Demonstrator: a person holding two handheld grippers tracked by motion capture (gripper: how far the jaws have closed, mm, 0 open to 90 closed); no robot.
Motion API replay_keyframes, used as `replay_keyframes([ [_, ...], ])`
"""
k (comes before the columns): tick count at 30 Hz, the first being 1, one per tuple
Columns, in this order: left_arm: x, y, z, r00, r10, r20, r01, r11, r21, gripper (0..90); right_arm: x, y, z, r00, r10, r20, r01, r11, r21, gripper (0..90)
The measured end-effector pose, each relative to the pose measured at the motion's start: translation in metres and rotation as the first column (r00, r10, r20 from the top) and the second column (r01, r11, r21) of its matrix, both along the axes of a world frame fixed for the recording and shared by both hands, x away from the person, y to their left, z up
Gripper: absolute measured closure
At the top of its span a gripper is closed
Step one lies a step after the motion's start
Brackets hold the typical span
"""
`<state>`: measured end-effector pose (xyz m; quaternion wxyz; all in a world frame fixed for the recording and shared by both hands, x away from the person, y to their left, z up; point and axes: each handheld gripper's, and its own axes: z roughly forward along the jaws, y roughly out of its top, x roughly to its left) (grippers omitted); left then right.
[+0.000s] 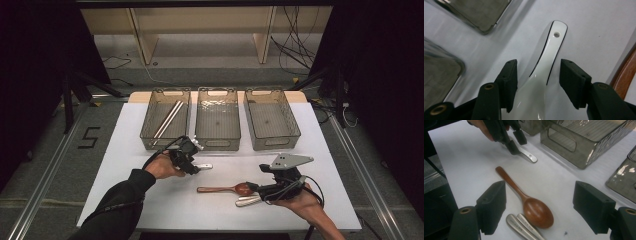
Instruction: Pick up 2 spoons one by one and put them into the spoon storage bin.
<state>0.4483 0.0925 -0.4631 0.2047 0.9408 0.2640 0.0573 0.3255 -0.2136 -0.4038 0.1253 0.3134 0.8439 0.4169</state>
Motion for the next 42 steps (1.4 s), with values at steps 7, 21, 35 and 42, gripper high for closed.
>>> replay_keyframes([
  [7, 0.002, -0.003, -0.003, 0.9999, -0.007, -0.009, 0.007, 0.9999, 0.015, 57.3, 0.000, 0.001, 0.000, 1.0000, 0.004, -0.001, -0.004, 1.000, -0.001, 27.7],
  [21, 0.001, -0.007, -0.001, 0.9997, -0.021, -0.014, 0.021, 0.9992, 0.033, 72.2, 0.000, 0.000, 0.000, 1.0000, 0.001, 0.002, -0.001, 1.000, 0.000, 27.7],
  [35, 0.001, 0.003, 0.005, 0.9979, -0.017, -0.063, 0.015, 0.9992, -0.038, 73.3, -0.001, -0.001, 0.001, 1.0000, -0.003, 0.004, 0.003, 1.000, 0.002, 27.7],
  [42, -0.001, 0.012, 0.009, 0.9970, -0.007, -0.078, -0.002, 0.9943, -0.107, 73.6, -0.001, -0.002, 0.001, 1.0000, -0.005, 0.004, 0.005, 1.000, 0.003, 27.7],
])
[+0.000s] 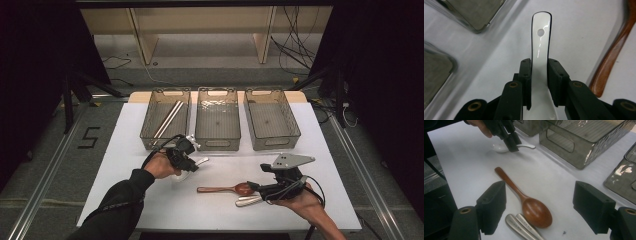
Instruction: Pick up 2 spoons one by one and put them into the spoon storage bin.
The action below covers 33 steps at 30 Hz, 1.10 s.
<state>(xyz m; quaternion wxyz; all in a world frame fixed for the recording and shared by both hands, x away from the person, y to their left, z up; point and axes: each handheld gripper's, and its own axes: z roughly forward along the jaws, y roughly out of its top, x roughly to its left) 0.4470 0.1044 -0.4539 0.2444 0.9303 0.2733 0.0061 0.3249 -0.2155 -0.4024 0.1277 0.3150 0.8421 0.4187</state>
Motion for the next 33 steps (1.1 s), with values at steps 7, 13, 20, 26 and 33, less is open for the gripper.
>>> replay_keyframes([
  [7, -0.003, 0.004, 0.005, 0.9998, 0.007, 0.021, -0.006, 0.9995, -0.030, 73.9, 0.000, -0.001, 0.000, 1.0000, -0.002, 0.001, 0.002, 1.000, 0.001, 27.7],
  [13, -0.007, 0.007, 0.010, 0.9994, 0.011, 0.034, -0.009, 0.9976, -0.069, 74.3, 0.000, -0.001, 0.000, 1.0000, -0.002, 0.001, 0.002, 1.000, 0.000, 27.7],
  [20, -0.007, 0.015, 0.017, 0.9983, 0.043, 0.038, -0.038, 0.9921, -0.120, 74.6, 0.000, -0.001, 0.000, 1.0000, -0.003, -0.001, 0.003, 1.000, 0.001, 27.7],
  [26, -0.009, 0.019, 0.023, 0.9966, 0.071, 0.041, -0.064, 0.9862, -0.153, 75.3, 0.000, -0.001, 0.000, 1.0000, -0.004, -0.001, 0.004, 1.000, 0.001, 27.7],
  [33, -0.009, 0.018, 0.035, 0.9946, 0.096, 0.041, -0.086, 0.9764, -0.198, 77.5, 0.000, -0.001, 0.001, 1.0000, -0.007, 0.000, 0.007, 1.000, 0.002, 27.7],
])
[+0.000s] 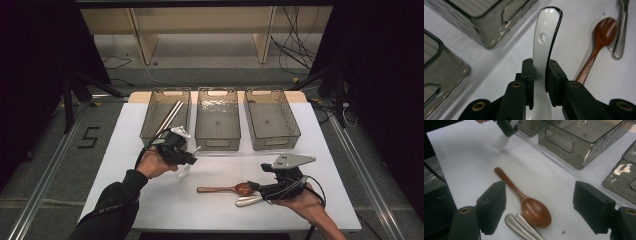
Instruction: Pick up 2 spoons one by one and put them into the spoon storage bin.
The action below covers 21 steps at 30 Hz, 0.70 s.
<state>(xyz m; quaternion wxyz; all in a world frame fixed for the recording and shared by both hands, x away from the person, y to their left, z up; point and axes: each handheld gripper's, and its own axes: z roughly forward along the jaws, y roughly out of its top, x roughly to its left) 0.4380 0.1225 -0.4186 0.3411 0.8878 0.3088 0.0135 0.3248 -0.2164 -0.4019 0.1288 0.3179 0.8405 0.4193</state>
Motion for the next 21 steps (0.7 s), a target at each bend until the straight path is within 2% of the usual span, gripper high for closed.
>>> replay_keyframes([
  [2, 0.000, -0.002, 0.007, 0.9997, 0.015, 0.019, -0.014, 0.9999, -0.006, 80.4, 0.000, 0.000, 0.000, 1.0000, -0.001, 0.001, 0.001, 1.000, 0.000, 27.7],
  [3, 0.000, -0.002, 0.011, 0.9997, 0.009, 0.021, -0.009, 0.9999, -0.006, 84.8, 0.000, 0.000, 0.000, 1.0000, -0.002, 0.000, 0.002, 1.000, -0.001, 27.7],
  [4, 0.001, -0.003, 0.013, 0.9999, 0.011, 0.012, -0.010, 0.9997, -0.024, 84.9, 0.000, 0.000, 0.000, 1.0000, -0.001, 0.000, 0.001, 1.000, 0.000, 27.7],
  [6, 0.003, -0.003, 0.018, 0.9996, 0.019, 0.020, -0.018, 0.9988, -0.045, 84.9, 0.000, 0.000, 0.000, 1.0000, -0.001, -0.001, 0.001, 1.000, -0.001, 27.7],
  [7, 0.004, -0.003, 0.020, 0.9996, 0.016, 0.024, -0.015, 0.9991, -0.039, 84.9, 0.000, 0.000, 0.000, 1.0000, -0.002, -0.001, 0.002, 1.000, -0.001, 27.7],
  [13, 0.009, -0.004, 0.032, 0.9991, 0.025, 0.033, -0.022, 0.9969, -0.076, 84.9, 0.000, -0.001, 0.000, 1.0000, -0.002, -0.001, 0.002, 1.000, 0.000, 27.7],
  [21, 0.020, -0.010, 0.043, 0.9976, 0.047, 0.051, -0.042, 0.9942, -0.099, 84.9, 0.000, -0.001, 0.000, 1.0000, -0.002, -0.001, 0.002, 1.000, 0.000, 27.7],
])
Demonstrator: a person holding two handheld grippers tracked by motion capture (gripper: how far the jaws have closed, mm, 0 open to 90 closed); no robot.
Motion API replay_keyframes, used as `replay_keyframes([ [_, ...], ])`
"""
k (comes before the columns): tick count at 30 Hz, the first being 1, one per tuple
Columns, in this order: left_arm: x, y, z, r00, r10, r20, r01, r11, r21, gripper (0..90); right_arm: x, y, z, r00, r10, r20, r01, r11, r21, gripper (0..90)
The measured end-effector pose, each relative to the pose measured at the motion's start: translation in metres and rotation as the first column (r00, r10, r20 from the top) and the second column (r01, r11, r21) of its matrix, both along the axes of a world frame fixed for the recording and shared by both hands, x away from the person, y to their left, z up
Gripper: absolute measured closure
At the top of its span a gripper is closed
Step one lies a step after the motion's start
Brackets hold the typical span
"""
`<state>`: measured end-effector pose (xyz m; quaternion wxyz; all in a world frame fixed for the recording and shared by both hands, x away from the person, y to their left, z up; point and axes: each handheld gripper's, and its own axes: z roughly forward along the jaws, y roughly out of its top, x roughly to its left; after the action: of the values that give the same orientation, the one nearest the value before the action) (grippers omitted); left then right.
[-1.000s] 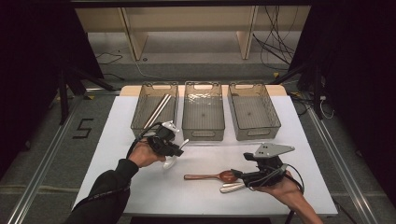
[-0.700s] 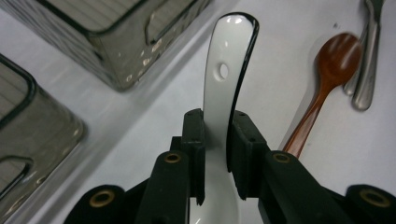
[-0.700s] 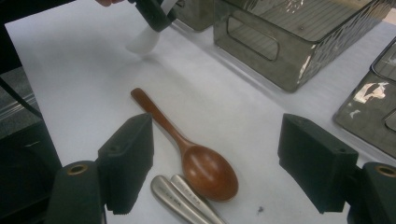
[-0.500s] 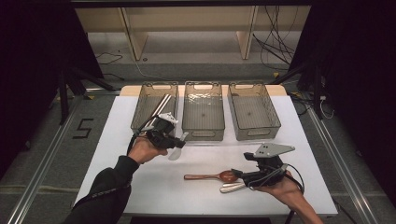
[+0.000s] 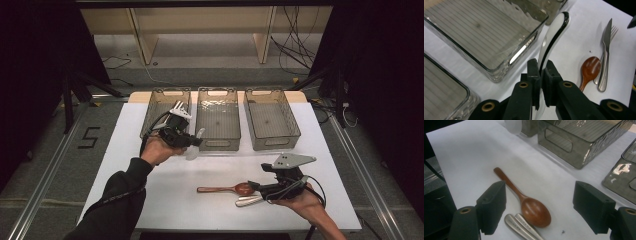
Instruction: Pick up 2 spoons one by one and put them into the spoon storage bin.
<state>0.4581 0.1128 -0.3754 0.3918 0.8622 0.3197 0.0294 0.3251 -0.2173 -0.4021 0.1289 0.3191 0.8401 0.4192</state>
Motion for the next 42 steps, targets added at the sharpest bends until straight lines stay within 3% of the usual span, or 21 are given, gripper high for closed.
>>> replay_keyframes([
  [16, 0.021, -0.008, 0.023, 0.9993, 0.031, 0.021, -0.030, 0.9982, -0.052, 84.8, 0.000, 0.000, 0.000, 1.0000, -0.001, 0.000, 0.001, 1.000, 0.007, 27.7],
  [33, 0.043, -0.023, 0.036, 0.9975, 0.056, 0.043, -0.054, 0.9973, -0.049, 84.8, 0.000, -0.001, 0.000, 1.0000, 0.002, 0.002, -0.002, 1.000, 0.007, 27.7],
  [37, 0.047, -0.027, 0.040, 0.9968, 0.061, 0.051, -0.058, 0.9962, -0.064, 84.7, 0.000, 0.000, 0.000, 1.0000, 0.004, 0.002, -0.004, 1.000, 0.006, 27.7],
  [42, 0.056, -0.033, 0.036, 0.9958, 0.078, 0.048, -0.075, 0.9956, -0.056, 84.7, 0.000, -0.001, 0.000, 1.0000, 0.004, 0.002, -0.004, 1.000, 0.006, 27.7],
])
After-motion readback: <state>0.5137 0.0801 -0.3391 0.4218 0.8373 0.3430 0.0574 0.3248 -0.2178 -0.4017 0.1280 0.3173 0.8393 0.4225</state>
